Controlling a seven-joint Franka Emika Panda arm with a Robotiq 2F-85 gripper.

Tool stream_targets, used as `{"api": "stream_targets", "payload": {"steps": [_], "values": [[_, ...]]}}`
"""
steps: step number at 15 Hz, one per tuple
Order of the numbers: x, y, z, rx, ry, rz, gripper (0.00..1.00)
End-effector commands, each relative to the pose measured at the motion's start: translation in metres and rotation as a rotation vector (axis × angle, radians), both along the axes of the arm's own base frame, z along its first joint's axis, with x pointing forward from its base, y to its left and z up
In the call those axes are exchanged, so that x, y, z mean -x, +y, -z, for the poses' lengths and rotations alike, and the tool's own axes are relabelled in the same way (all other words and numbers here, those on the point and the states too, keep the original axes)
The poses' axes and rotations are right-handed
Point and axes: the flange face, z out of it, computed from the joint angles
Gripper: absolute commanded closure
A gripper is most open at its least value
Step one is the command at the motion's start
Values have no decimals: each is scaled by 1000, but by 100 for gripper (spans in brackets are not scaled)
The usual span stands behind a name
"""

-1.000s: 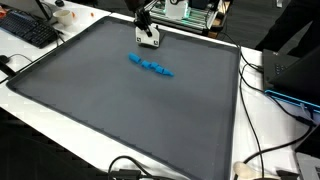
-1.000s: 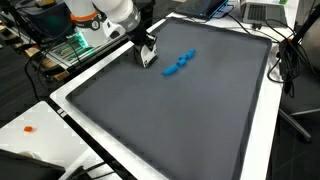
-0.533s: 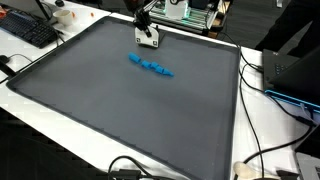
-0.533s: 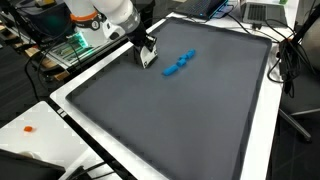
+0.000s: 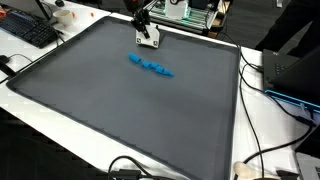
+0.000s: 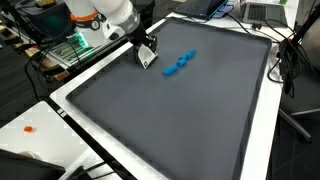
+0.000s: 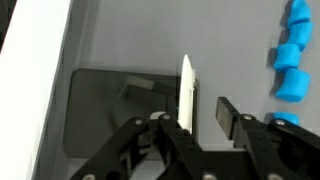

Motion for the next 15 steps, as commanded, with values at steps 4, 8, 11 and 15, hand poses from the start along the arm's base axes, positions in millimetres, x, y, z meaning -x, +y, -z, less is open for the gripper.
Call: {"api": "stream_targets", "payload": {"steps": [4, 8, 11, 15], "values": [[0, -8, -19, 27, -16, -34, 1], [-1, -9, -43, 91, -8, -94, 0], [-4, -2, -73, 158, -52, -239, 0], [-11, 16, -120, 231, -124, -453, 0]]}}
